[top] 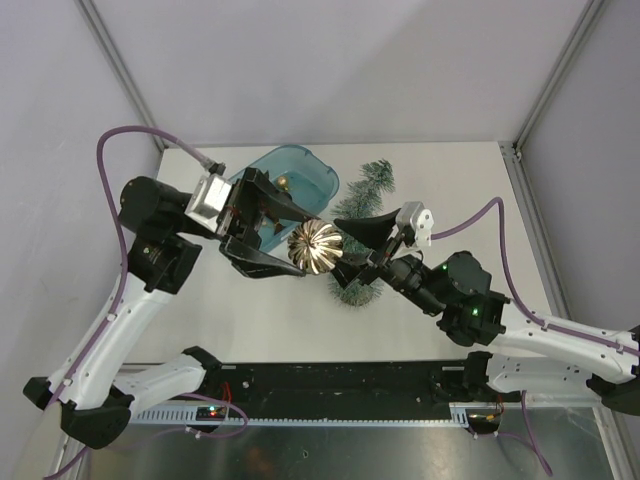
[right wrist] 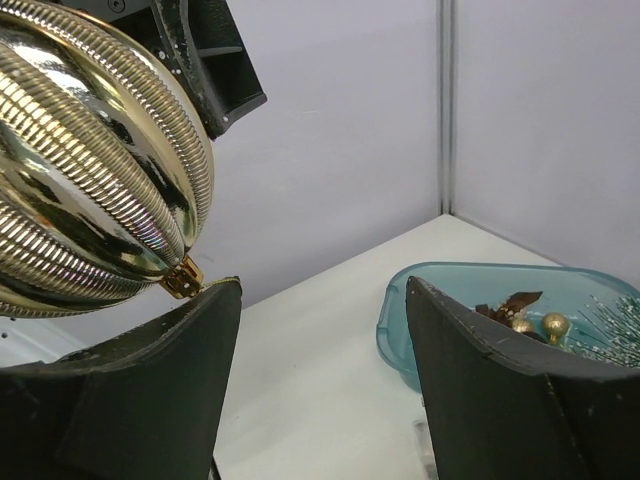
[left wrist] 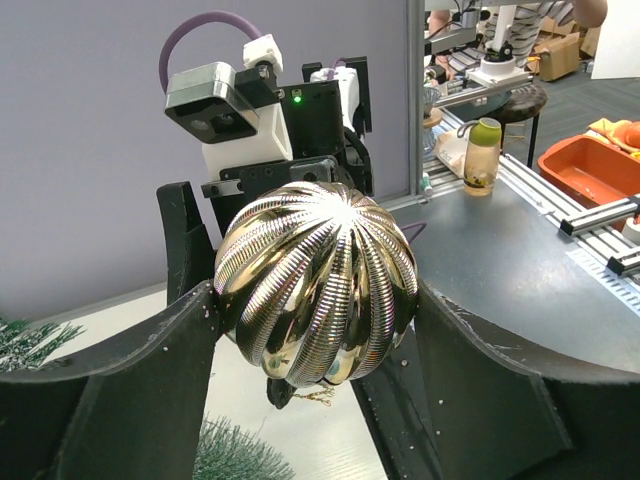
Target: Decorate the small christmas tree
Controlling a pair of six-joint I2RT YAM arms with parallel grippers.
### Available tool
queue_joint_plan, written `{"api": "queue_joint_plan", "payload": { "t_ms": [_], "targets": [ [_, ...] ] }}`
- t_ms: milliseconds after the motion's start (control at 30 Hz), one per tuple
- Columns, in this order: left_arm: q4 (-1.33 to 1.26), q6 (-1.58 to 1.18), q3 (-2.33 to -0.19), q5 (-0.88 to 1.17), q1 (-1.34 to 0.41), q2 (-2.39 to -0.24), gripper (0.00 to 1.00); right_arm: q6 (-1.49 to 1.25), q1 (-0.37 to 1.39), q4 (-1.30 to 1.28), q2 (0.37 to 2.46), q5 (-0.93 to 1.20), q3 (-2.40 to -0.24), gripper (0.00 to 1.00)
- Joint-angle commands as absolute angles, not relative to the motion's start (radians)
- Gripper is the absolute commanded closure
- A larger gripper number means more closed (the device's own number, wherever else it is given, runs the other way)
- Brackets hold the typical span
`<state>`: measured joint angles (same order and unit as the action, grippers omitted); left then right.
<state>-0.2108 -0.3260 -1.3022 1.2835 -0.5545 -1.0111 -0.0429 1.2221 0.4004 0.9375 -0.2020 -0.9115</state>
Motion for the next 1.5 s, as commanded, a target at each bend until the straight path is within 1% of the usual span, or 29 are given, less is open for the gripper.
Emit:
{"api": "queue_joint_plan", "payload": {
  "t_ms": [0,433,667,1467],
  "targets": [
    [-0.246,-0.336,-1.290,1.257,-0.556,-1.004,0.92,-0.067,1.241,0.460,0.928,-0.149,-0.955,0.29],
    [-0.258,-0.366,-1.310,1.247,-0.557,-1.004,0.92,-0.063,1.241,0.409,0.952,-0.206,-0.954,0.32],
    [-0.260,-0.367,-1.297,1.250,-0.556,-0.990,0.93,-0.064,1.213,0.381,0.905,-0.272,-0.938,0.35],
    [-0.263,-0.378,-1.338,1.244,-0.557,-0.995,0.93,-0.110,1.146,0.290,0.846,-0.364,-0.880,0.37]
  ]
}}
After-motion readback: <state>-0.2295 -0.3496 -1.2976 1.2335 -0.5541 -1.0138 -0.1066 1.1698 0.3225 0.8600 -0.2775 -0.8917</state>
